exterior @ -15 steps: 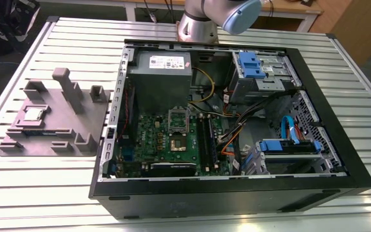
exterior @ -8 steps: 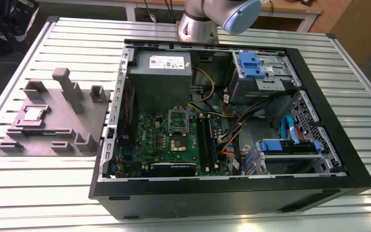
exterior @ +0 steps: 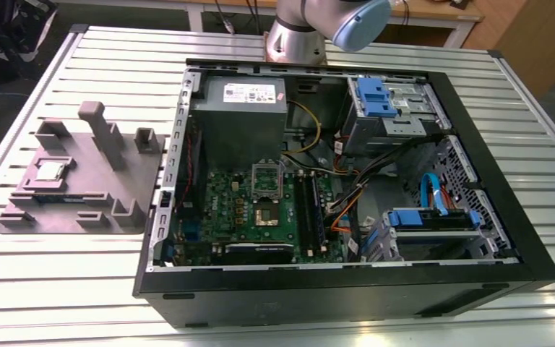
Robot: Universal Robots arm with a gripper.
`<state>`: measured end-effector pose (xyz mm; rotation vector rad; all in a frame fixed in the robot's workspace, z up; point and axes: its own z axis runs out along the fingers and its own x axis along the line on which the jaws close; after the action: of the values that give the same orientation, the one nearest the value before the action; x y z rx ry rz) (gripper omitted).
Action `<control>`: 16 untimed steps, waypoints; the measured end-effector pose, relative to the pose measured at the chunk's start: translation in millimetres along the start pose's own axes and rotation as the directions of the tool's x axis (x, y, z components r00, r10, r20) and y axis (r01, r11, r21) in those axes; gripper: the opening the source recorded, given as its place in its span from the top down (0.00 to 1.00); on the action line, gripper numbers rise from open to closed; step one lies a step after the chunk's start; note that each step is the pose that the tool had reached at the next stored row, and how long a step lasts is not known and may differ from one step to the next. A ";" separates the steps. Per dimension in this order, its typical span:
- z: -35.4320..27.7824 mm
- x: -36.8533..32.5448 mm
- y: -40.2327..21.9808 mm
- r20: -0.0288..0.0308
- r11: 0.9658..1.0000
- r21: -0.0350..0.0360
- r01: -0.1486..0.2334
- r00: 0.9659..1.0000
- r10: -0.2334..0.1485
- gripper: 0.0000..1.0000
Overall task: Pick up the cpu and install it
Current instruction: 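Reach for the cpu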
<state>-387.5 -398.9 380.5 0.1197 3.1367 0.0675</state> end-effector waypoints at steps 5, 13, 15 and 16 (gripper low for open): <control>0.0 0.9 -0.1 0.000 1.000 0.000 0.000 1.000 0.000 0.90; 0.0 2.7 -0.2 0.000 1.000 0.000 0.000 1.000 0.000 0.90; 0.0 2.9 -0.2 0.000 1.000 0.000 0.000 1.000 0.000 0.90; 0.0 3.2 -0.3 0.000 1.000 0.000 0.000 1.000 0.000 0.90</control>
<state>-390.7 -399.0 380.4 0.1197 3.1366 0.0676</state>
